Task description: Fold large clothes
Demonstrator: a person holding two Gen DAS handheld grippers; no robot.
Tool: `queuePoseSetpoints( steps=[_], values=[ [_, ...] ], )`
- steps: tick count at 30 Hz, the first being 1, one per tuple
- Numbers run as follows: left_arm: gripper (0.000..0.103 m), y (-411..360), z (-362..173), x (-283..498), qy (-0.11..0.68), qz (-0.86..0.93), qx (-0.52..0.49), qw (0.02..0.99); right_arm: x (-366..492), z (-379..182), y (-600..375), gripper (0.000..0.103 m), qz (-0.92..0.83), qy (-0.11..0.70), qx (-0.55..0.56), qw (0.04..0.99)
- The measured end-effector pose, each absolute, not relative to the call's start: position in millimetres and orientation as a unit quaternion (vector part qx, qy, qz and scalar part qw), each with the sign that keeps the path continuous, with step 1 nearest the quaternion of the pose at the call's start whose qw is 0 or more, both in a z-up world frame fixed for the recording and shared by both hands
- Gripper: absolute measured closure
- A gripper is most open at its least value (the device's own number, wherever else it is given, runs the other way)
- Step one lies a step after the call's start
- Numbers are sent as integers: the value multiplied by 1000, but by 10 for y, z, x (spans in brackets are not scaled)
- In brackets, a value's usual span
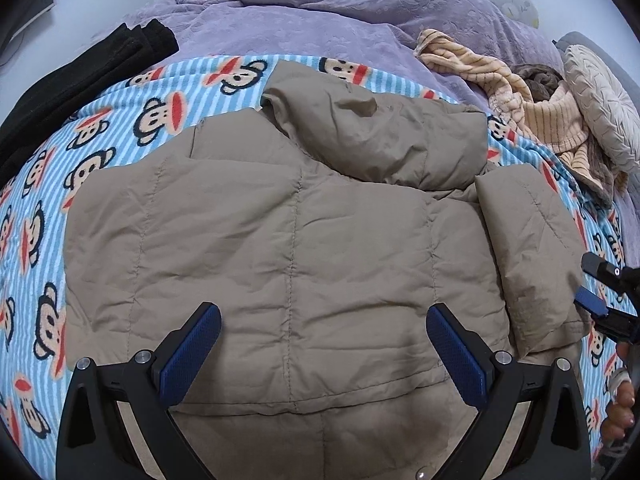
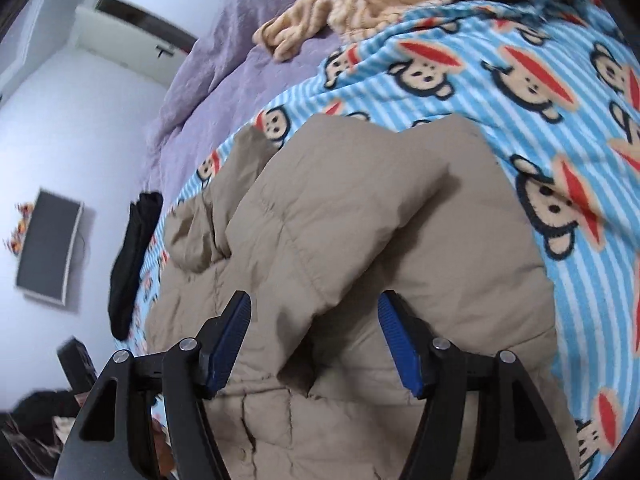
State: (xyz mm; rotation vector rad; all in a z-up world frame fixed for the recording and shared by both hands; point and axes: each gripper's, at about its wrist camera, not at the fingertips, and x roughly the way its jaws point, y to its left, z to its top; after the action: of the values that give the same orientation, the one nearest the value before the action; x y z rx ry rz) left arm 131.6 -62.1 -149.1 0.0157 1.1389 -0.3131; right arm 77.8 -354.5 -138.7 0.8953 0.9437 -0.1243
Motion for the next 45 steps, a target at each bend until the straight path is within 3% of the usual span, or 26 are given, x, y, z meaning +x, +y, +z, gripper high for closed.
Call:
queuePoseSetpoints(
  steps=[2, 3, 4, 12, 24, 26, 30, 35, 36, 39, 41, 45],
  values=[
    [0, -573, -1476, 1335, 536, -157, -8, 829, 788, -1447, -3726, 42, -70, 410, 479, 773],
    [0, -538, -1464, 1346, 535, -164, -18, 829, 828, -1461, -3779, 72, -73, 402, 496, 767],
    [0, -494, -1449, 1360, 534, -170, -30, 828, 893, -1440, -3785, 94, -77, 402, 492, 768],
    [0, -71, -1464, 1487, 543, -223, -151, 795, 1405, -898, -2639, 94, 28, 432, 248, 867],
    [0, 47, -1529, 1556, 543, -307, -272, 733, 1328, -1539, -1378, 94, 115, 552, 78, 822],
    [0, -13, -1571, 1584, 549, -320, -276, 721, 1273, -1546, -1443, 90, 112, 559, 89, 817],
    [0, -151, -1688, 1629, 567, -314, -262, 715, 1120, -1478, -1792, 51, 89, 554, 139, 816],
    [1, -387, -1726, 1690, 572, -314, -226, 723, 824, -1447, -2387, 50, 46, 548, 229, 803],
    [6, -433, -1719, 1702, 571, -314, -220, 726, 756, -1455, -2509, 50, 35, 547, 248, 799],
    [36, -553, -1738, 1752, 582, -306, -207, 724, 533, -1490, -2875, 50, 2, 540, 304, 785],
    [77, -599, -1784, 1774, 595, -301, -200, 718, 405, -1516, -3080, 50, -19, 534, 333, 777],
    [89, -472, -1732, 1711, 577, -277, -193, 744, 187, -1544, -3393, 50, -52, 515, 375, 769]
  ],
)
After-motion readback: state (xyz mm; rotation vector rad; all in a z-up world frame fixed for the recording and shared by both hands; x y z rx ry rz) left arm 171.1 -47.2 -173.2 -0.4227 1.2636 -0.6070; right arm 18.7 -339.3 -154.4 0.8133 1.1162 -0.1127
